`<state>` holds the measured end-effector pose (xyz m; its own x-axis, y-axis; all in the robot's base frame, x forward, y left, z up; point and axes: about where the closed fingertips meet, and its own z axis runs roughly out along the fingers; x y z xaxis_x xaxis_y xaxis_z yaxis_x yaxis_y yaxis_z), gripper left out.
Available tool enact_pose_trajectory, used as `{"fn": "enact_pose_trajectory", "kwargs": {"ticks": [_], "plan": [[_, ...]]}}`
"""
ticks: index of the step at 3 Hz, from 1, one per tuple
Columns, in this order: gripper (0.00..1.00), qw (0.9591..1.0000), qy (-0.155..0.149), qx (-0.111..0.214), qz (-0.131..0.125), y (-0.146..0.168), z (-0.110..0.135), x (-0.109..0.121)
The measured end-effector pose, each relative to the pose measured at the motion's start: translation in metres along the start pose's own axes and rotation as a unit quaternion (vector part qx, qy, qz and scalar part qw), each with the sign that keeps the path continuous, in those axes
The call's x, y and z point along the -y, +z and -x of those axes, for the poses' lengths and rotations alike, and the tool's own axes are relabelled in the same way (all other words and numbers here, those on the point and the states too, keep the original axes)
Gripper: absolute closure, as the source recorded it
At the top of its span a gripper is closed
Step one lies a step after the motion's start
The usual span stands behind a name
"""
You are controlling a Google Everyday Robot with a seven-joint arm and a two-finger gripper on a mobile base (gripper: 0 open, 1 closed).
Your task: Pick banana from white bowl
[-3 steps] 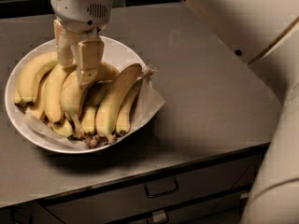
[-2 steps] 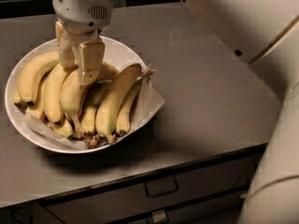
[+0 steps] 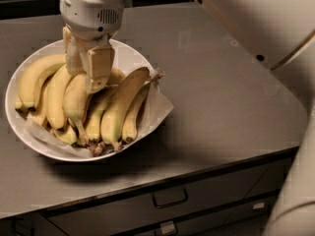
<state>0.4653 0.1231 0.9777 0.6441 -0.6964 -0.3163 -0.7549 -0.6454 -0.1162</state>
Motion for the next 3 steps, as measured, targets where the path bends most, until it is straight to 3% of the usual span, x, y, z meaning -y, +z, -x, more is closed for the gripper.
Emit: {"fn": "enact_pose_trajectory", "kwargs": {"ticks": [3], "plan": [[0.51, 0.9997, -0.009, 0.009, 0.022, 0.015, -0.002, 0.000]]}}
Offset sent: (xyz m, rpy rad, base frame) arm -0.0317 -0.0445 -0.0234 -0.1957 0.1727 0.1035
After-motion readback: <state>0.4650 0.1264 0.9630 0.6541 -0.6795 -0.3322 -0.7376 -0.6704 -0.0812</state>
